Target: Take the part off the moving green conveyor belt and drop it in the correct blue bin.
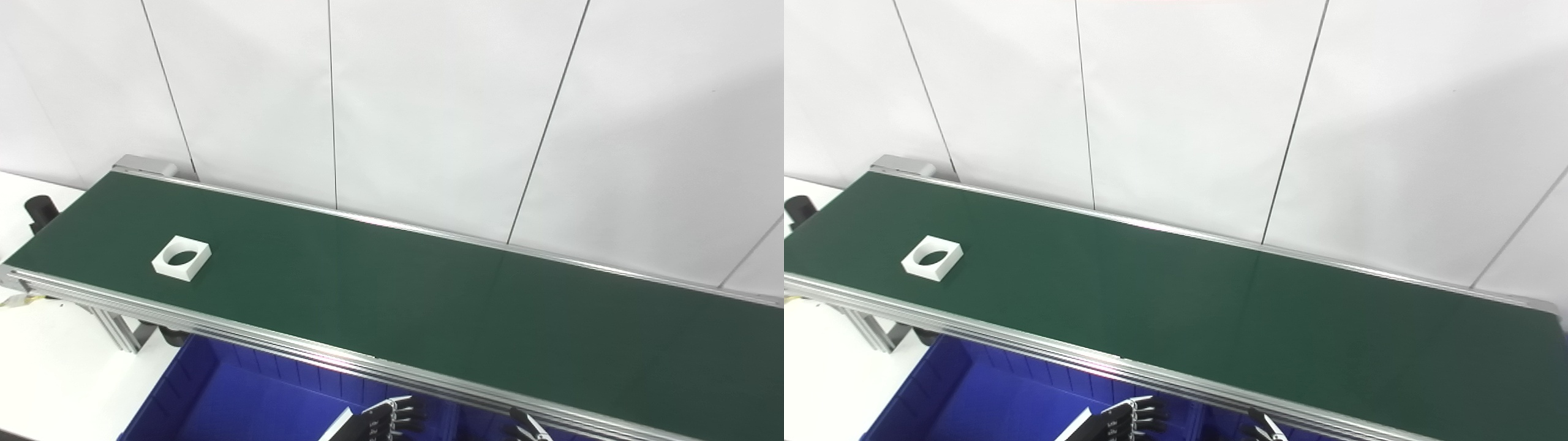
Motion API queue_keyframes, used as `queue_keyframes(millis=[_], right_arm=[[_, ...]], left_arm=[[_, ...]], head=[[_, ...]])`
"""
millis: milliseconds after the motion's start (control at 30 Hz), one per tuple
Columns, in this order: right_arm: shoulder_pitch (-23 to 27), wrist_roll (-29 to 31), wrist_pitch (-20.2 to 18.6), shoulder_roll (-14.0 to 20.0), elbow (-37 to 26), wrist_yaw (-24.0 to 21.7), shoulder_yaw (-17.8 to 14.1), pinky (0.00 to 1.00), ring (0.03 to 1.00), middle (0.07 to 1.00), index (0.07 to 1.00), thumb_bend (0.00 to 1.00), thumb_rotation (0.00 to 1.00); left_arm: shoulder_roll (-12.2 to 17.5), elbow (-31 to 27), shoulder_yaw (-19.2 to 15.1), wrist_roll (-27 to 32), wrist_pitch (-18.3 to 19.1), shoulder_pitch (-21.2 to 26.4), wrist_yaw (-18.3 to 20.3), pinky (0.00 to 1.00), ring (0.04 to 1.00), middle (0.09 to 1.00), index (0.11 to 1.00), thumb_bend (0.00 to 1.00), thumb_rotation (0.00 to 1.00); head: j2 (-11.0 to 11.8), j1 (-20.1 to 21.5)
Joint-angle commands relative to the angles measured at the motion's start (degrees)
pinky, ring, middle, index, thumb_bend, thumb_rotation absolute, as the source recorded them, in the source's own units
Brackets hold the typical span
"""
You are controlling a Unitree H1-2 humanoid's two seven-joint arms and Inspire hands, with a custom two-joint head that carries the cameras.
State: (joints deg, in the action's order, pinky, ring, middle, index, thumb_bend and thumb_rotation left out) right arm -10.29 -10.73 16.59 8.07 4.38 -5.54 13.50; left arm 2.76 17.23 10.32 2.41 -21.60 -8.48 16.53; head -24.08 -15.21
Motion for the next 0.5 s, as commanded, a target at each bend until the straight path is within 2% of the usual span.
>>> queue_keyframes(millis=[0,300,467], right_arm=[[1.0,0.6,3.6,-0.3,-0.5,0.2,-0.3,0.73,0.794,0.828,0.901,0.67,0.26],[1.1,0.7,2.9,-0.5,-0.4,-0.1,-0.4,0.75,0.807,0.834,0.917,0.64,0.23],[1.3,1.0,3.2,-0.5,0.0,-0.2,-0.4,0.74,0.803,0.828,0.915,0.64,0.21]], left_arm=[[-0.5,-0.1,0.0,0.8,-2.3,1.3,0.2,0.71,0.784,0.807,0.828,1.0,0.17],[-0.5,2.0,-0.1,0.6,-3.6,2.3,0.1,0.69,0.777,0.804,0.823,1.0,0.18],[-0.6,1.7,-0.1,1.0,-2.8,2.3,0.1,0.69,0.777,0.805,0.819,1.0,0.17]], head=[[0.2,-0.3],[1.1,-0.7],[1.3,-0.7]])
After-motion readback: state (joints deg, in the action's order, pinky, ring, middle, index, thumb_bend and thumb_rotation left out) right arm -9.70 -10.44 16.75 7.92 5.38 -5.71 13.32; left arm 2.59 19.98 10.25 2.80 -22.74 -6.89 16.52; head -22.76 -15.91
